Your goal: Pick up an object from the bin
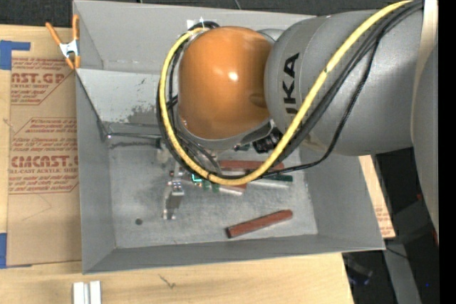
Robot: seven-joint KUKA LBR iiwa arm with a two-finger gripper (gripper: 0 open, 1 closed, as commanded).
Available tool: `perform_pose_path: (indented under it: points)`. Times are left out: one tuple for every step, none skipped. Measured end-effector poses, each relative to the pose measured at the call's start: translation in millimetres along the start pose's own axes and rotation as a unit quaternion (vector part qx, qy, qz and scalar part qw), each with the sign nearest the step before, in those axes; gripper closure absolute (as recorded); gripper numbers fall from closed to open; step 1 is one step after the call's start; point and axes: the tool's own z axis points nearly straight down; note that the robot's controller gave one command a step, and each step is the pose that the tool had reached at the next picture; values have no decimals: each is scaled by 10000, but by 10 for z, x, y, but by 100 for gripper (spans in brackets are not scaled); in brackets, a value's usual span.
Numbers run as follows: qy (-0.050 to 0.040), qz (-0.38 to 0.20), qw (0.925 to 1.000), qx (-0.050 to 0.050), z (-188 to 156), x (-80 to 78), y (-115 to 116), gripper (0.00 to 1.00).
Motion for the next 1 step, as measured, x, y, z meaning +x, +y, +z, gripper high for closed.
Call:
perform_pose_path:
  points:
    - [-16,2,10000,-4,-21,-6,-5,0]
